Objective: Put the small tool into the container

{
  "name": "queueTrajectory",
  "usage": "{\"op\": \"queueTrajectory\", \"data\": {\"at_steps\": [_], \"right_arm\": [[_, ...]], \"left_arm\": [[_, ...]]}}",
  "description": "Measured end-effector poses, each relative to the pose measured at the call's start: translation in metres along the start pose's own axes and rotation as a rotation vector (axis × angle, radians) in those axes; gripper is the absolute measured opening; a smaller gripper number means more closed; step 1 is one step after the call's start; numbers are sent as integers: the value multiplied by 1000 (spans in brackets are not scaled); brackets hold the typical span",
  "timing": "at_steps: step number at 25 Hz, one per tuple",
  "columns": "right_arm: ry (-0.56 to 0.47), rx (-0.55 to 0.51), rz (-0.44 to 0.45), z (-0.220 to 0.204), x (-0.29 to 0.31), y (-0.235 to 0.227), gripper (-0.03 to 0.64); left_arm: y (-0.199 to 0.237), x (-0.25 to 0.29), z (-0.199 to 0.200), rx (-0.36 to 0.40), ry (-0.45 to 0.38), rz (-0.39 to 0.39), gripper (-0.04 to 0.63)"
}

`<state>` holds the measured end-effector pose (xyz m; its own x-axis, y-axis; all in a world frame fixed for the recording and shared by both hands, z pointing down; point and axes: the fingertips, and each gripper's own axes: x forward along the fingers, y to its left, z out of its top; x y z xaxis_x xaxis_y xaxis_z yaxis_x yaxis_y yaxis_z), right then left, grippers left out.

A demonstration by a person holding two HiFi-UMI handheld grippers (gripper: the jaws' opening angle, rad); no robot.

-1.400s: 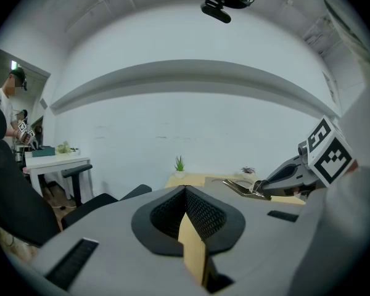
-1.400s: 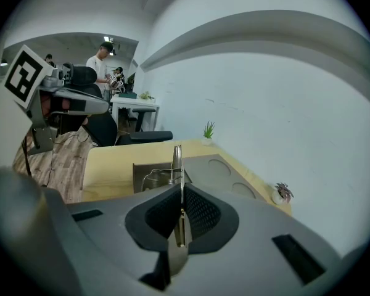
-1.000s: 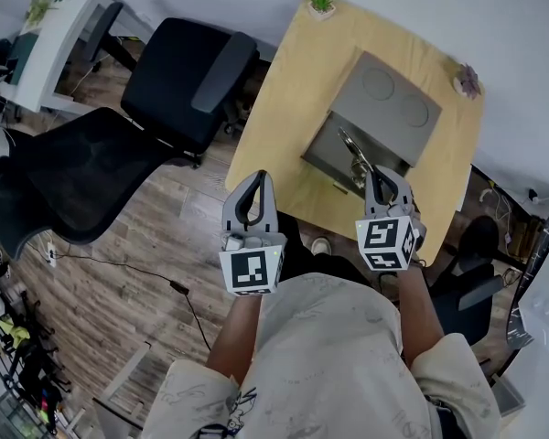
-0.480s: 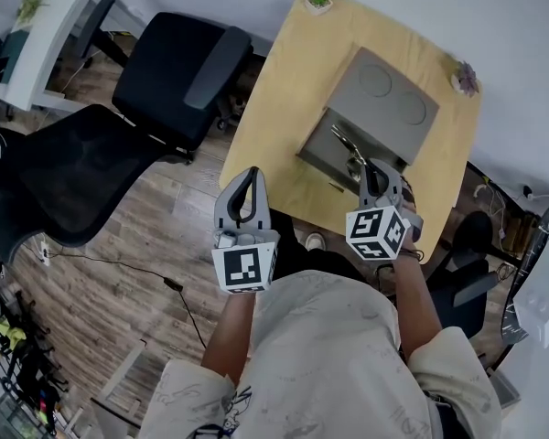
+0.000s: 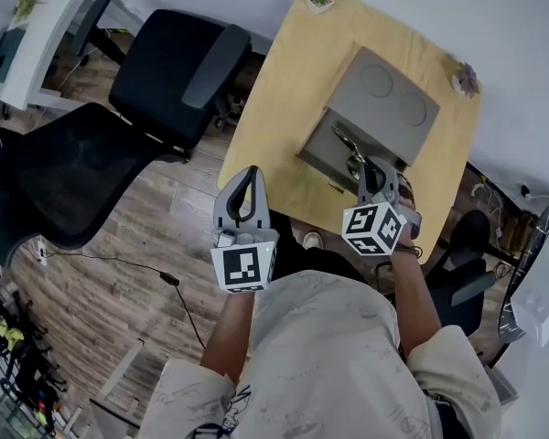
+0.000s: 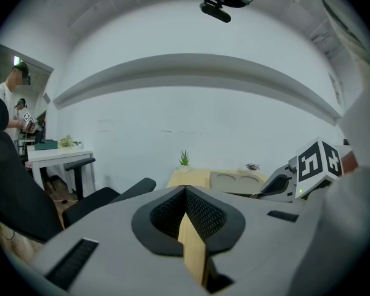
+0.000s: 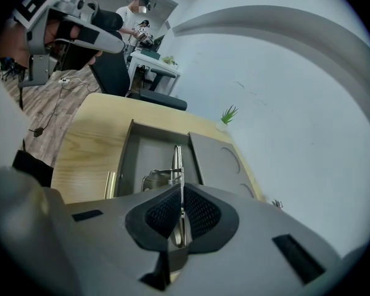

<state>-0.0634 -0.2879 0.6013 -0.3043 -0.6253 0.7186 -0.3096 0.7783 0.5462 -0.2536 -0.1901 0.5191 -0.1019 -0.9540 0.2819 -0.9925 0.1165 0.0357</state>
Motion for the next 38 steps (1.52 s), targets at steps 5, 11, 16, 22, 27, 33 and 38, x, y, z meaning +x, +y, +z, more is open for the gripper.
{"op": "queueTrajectory", "data": {"at_steps": [5,11,16,22,27,33,38], "right_arm": [[20,-24,-5,0,7,0,18],[36,-46,3,2,14,4,18],[32,-43,7,3,18,2,18],[35,-42,27,5,19,7,23],[35,-39,56,4,19,12,35],[36,-34,77,3,19,16,48],[41,-14,107,2,20,19,59]], "left_arm": [[1,1,-3,-8,14,-3,5],[5,1,-3,-13,3,8,6],[5,3,-8,-17,29,5,5],[11,2,-12,-22,27,16,6],[7,1,-13,-18,44,6,5],[5,0,-16,-23,61,6,5],[4,0,-14,-18,43,4,5]]}}
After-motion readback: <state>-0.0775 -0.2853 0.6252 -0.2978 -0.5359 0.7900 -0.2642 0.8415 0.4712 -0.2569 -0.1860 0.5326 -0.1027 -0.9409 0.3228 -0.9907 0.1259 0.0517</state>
